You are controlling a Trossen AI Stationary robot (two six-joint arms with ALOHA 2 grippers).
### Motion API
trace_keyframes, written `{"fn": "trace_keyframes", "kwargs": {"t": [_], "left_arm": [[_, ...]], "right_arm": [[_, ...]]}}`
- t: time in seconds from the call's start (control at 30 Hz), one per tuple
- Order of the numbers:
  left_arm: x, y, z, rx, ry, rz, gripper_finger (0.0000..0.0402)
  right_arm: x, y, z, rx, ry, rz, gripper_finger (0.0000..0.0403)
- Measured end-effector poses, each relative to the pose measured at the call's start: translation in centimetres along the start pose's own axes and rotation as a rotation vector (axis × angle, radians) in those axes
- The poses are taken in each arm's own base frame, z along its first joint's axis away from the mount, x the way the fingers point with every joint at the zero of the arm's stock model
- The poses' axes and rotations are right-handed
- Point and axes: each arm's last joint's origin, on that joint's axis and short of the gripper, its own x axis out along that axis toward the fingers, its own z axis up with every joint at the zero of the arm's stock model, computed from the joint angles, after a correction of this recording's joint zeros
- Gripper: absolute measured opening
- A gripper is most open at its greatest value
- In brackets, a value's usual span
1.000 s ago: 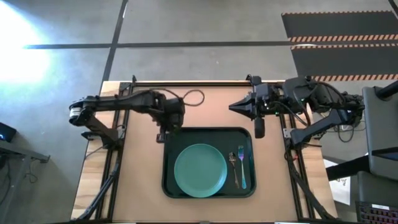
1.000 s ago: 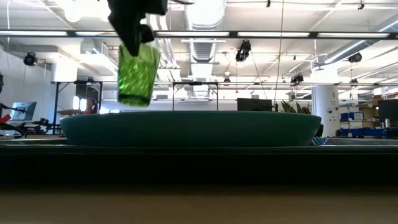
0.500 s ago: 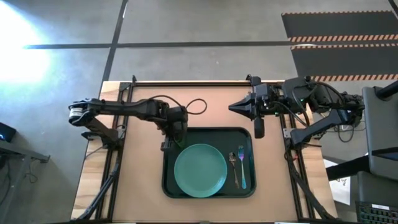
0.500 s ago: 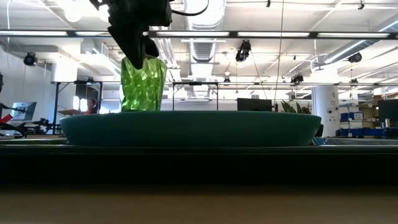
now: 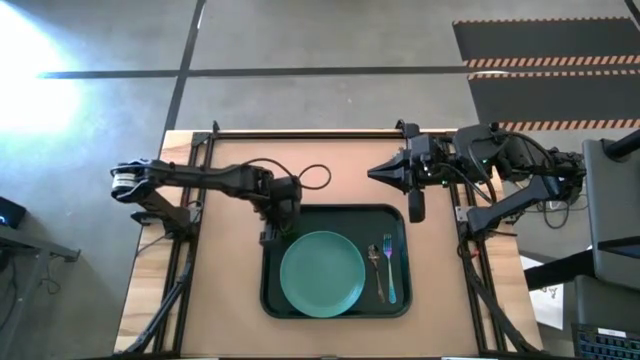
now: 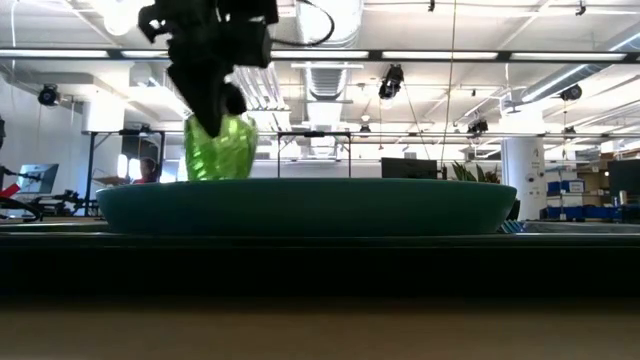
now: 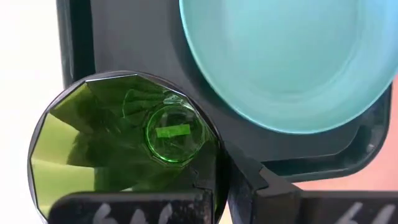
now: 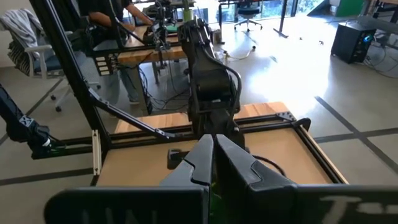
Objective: Pick and place plate/cup/fork/spoon on tray
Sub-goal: Put the drinking glass on the serving tray on the top left of the blue plate
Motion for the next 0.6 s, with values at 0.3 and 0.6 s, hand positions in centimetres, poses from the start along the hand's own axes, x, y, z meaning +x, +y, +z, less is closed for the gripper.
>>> {"fn": "trace_keyframes", "kwargs": {"t": [0.3,0.6], "left_arm": [[1.3,0.2,-0.4,0.0,-0.023,0.003,0.0],[1.4,0.3,0.2,0.019,-0.079,0.004,0.0]], "right_arm": [[0.1,0.0,-0.1,-0.002,0.005,0.0,0.0009],[0.6,0.0,-0.8,0.024,0.031,-0.004,0.0009]]}}
